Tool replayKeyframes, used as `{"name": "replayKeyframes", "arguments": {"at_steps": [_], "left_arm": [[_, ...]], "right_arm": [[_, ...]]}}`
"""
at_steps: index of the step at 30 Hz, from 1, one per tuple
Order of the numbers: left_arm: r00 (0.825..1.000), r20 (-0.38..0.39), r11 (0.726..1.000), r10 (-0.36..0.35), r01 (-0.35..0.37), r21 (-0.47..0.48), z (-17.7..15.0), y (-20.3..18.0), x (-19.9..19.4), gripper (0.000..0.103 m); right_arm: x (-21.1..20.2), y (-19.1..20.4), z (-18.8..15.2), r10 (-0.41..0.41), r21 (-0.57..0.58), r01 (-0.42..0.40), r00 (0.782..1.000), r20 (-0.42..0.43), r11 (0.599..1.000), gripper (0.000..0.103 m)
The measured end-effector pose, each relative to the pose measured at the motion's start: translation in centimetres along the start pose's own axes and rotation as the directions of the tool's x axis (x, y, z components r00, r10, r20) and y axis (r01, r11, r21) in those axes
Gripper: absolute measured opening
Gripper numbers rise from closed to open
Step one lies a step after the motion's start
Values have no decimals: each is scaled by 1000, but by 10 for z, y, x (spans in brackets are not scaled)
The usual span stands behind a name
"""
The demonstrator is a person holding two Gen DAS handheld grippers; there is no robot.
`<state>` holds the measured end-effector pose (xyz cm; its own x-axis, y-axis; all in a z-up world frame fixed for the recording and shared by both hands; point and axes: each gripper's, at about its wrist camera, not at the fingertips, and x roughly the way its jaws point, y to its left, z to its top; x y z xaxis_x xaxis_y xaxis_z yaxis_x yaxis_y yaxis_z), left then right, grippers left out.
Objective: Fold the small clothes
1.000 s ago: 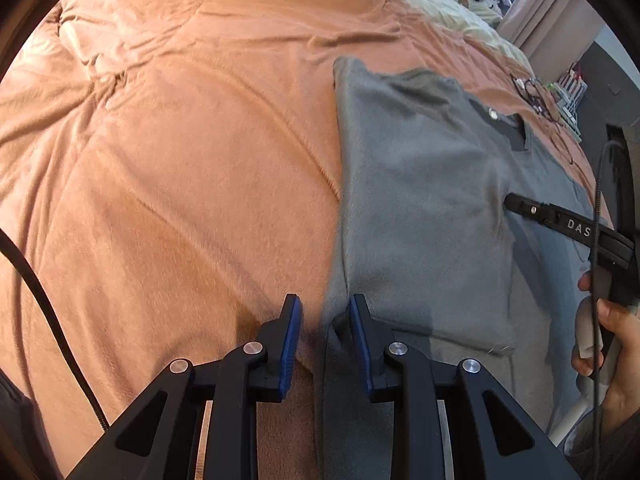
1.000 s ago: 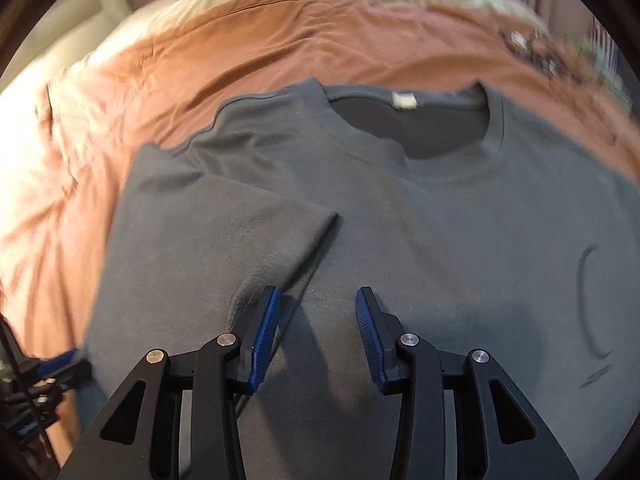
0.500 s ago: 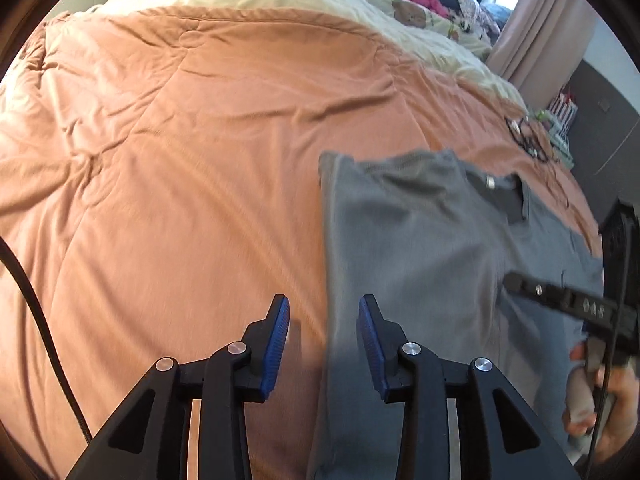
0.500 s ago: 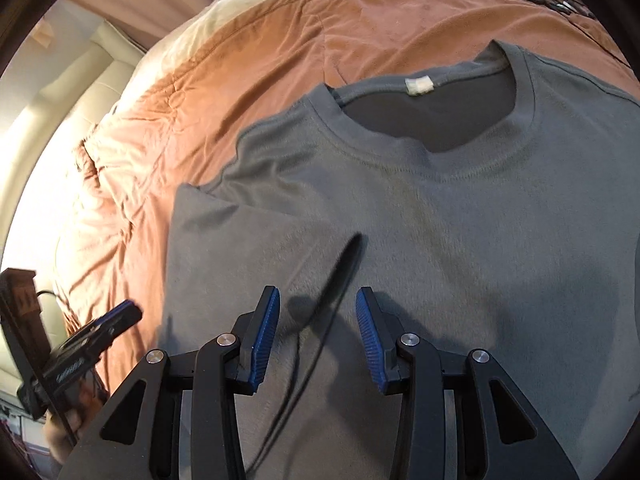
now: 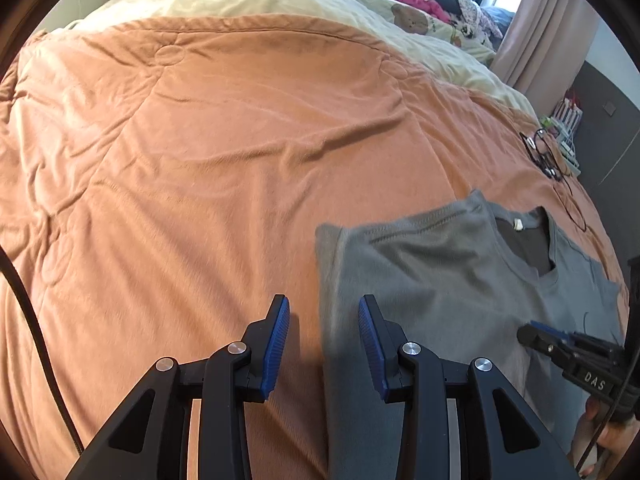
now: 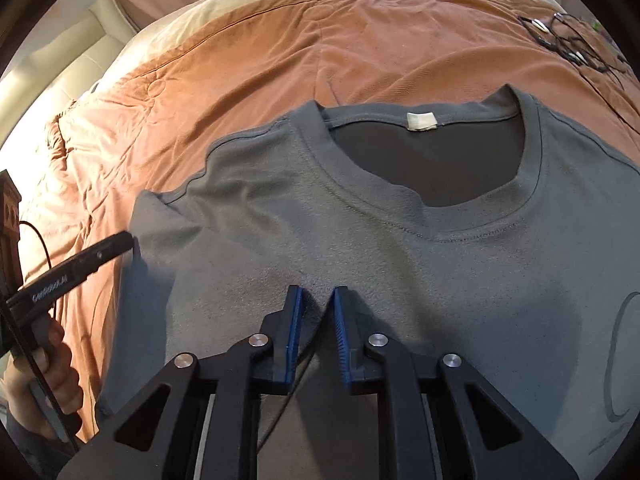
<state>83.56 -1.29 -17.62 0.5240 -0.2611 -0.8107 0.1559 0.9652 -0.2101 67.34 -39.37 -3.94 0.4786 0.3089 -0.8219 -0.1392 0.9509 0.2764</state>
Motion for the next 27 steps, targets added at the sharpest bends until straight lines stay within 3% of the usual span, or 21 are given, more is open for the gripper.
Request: {"name": "replayKeyframes", "arguments": {"at_steps": [7,8,9,10,15,19,22,24,25,26,27], "left_arm": [[1000,-7,1000,-4,4,5,14,-5,18,38],[1000,-5,1000,2,-2,12,14,-6,19,35],[1000,4,1000,16,-16,20,15,-7,19,17],[999,2,999,35,-35,27,16,-7,20,10],[993,-2,993,117,-117,29,16,4,25,8],[992,-29,992,125,-125,4,15,15,33,10],[990,-5,989,143,-143,-26,18,21,21,22],[988,31,987,152,-150,-54,19,27,7,36],[991,38,990,129,-126,-66,18,30,1,36],[994,33,992,108,-105,-70,16,31,-2,36],[994,27,993,103,-101,-64,14,30,-4,36]], "right_arm": [[-3,-2,-2,8,-17,-8,1000,7,1000,12],[-4,-1,-2,10,-19,-10,1000,10,1000,12],[-4,0,-2,11,-24,-11,1000,11,1000,12],[-5,-1,-2,12,-28,-12,1000,12,1000,9],[-5,1,0,16,-45,-15,1000,18,999,2],[3,-2,3,-28,-46,28,1000,7,999,2],[-9,-2,6,-51,-45,53,998,44,998,3],[-17,0,6,-30,-50,33,998,61,998,4],[-20,2,6,-3,-51,6,998,63,999,5],[-23,5,5,18,-57,-15,998,65,998,11],[-26,10,4,26,-71,-21,997,72,997,24]]}}
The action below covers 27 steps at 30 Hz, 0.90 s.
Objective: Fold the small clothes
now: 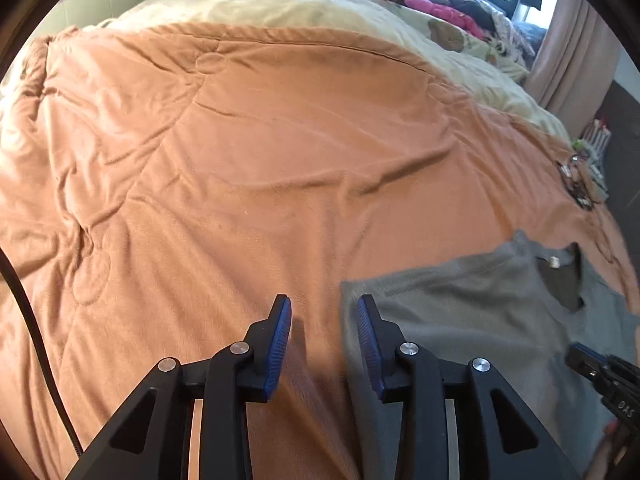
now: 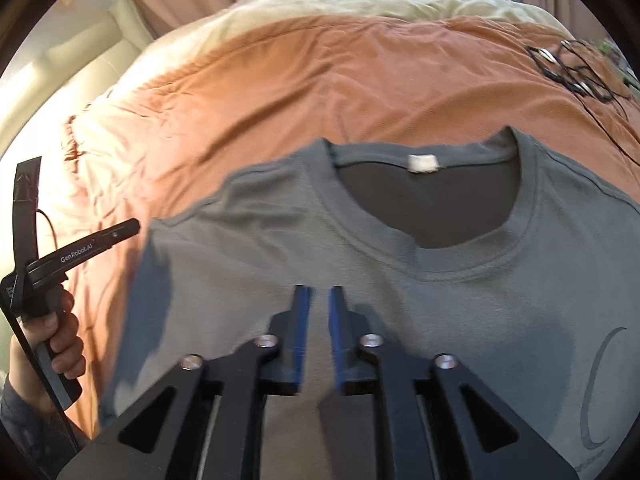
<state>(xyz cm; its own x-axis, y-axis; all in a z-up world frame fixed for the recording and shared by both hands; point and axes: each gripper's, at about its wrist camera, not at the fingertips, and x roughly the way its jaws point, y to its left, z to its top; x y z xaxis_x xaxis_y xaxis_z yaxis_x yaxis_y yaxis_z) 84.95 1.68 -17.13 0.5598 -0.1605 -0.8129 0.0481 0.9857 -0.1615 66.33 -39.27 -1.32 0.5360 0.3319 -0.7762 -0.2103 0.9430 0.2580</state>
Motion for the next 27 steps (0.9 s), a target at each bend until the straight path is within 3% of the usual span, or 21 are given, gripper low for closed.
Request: {"name": "replayKeyframes", "arguments": {"at_steps": [1,2,3,8,10,12,16,20,27], "left_arm": [[1000,-6,1000,4,-4,17,-3,-2,-2,36],[1000,-13,999,8,-8,36,-7,-5,-4,36],[1000,-23,999,2,-1,52,-11,-8,-6,36],[997,-65,997,-33,37,70,-31,-16,-10,36],[994,-88,996,-58,63,65,-40,-17,-11,36],[993,-101,995,-65,73,73,-46,-19,-10,36],[989,-132,994,-64,75,84,-58,-19,-5,36],[989,-132,993,-67,79,90,-65,-17,-8,36],[986,-159,987,-52,75,141,-91,-21,-28,36]], "right_arm": [[-2,1,0,4,-10,-4,1000,4,1000,32],[-4,6,-1,11,-24,-11,1000,8,1000,48],[-6,12,-2,21,-38,-20,1000,13,999,52],[-8,26,-8,91,-71,-92,996,-19,993,52],[-5,32,-11,126,-76,-130,991,-45,989,45],[3,34,-14,161,-63,-167,983,-87,984,30],[22,28,-17,191,-43,-199,972,-138,979,22],[32,21,-18,92,-73,-105,983,-158,992,7],[13,32,-23,-31,-163,2,984,-174,987,6]]}}
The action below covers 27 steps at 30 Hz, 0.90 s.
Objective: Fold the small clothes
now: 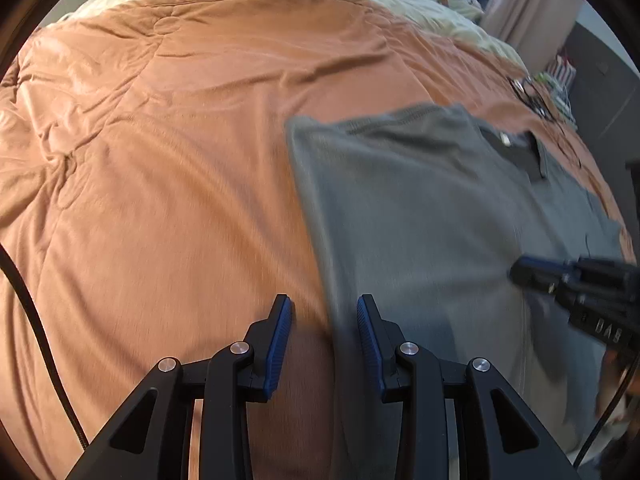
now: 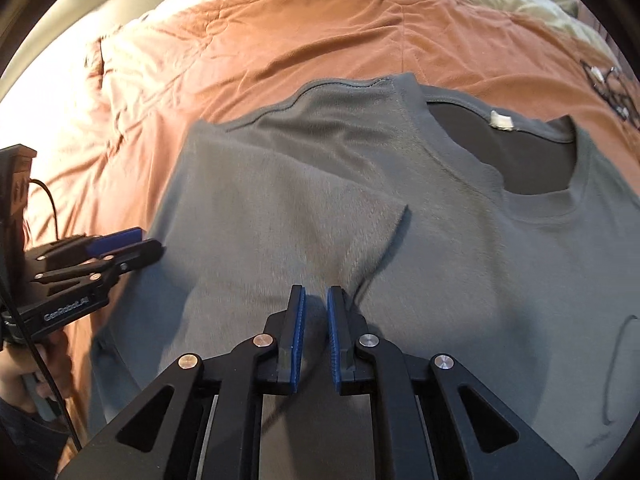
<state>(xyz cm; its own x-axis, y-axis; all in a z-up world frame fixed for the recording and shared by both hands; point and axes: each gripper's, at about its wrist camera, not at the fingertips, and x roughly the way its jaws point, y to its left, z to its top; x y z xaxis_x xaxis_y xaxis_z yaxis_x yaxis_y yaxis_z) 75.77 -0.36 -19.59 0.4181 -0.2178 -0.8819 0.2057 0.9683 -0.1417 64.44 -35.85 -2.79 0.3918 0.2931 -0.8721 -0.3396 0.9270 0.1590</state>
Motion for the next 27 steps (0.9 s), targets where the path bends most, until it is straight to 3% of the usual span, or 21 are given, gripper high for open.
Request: {"name": "replayKeyframes", "arguments": {"at_steps": [7,12,13,15,17,20,22,23,24,27], "left_arm": [[997,-49,998,64,-65,-11,-31,5,-26,36],[997,-20,997,69,-70,-42,-42,1,-59,36],[998,-10,997,67,-68,-49,-44,-1,-67,36],[998,3,997,65,-65,-52,-46,-9,-81,36],[998,6,997,69,-69,-44,-48,-19,-93,36],[997,15,997,69,-69,-34,-51,-36,-109,37],[998,25,998,62,-62,-30,-53,-49,-120,44],[998,32,998,61,-60,-27,-54,-55,-124,53],[997,44,998,60,-59,-21,-54,-63,-128,62],[996,73,999,51,-51,-2,-54,-87,-143,73]], "right_arm": [[-51,-6,-16,-34,51,33,999,23,998,11],[-99,-19,-37,-56,75,53,998,41,996,14],[-112,-23,-43,-66,85,61,997,51,995,19],[-131,-26,-52,-70,94,64,995,68,994,57],[-155,-32,-66,-65,100,56,994,93,993,65],[-184,-41,-85,-70,105,59,992,104,993,68],[-201,-48,-97,-80,109,68,990,112,992,77],[-209,-52,-101,-81,112,68,990,116,991,79],[-219,-57,-108,-82,119,67,989,121,991,79],[-245,-72,-123,-99,139,80,986,136,987,79]]}}
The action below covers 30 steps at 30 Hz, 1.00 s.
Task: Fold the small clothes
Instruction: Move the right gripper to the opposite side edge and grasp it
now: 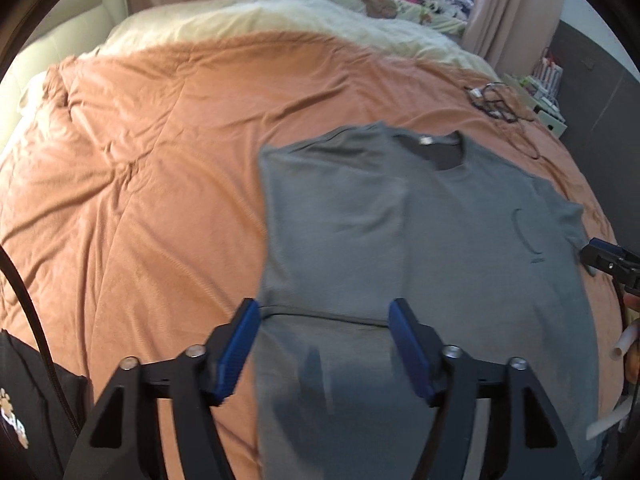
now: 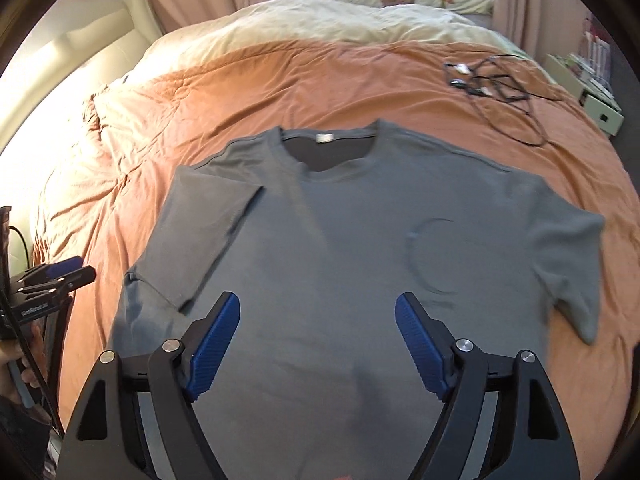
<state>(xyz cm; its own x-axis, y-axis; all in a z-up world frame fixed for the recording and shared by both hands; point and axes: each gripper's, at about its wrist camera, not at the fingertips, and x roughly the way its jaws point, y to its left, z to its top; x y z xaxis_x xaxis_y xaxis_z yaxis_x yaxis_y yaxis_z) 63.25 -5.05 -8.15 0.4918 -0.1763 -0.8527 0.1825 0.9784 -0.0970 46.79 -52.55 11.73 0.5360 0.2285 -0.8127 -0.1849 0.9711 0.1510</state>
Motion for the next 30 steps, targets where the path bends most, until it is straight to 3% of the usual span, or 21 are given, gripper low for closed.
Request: {"name": "replayKeyframes", "arguments": {"at_steps": [12,24,30], "left_arm": [[995,26,994,-93,92,56,12,-106,-16,74],[984,26,976,-174,168,141,22,-201,-7,74],[976,28,964,-216,209,166,33,-246,9,74]], "right_arm": [[-74,-64,-33,-77,47,75,996,53,996,79],[-103,-139,-54,-91,139,80,993,77,987,79],[-97,-185,-59,-86,197,71,994,65,978,63]]}}
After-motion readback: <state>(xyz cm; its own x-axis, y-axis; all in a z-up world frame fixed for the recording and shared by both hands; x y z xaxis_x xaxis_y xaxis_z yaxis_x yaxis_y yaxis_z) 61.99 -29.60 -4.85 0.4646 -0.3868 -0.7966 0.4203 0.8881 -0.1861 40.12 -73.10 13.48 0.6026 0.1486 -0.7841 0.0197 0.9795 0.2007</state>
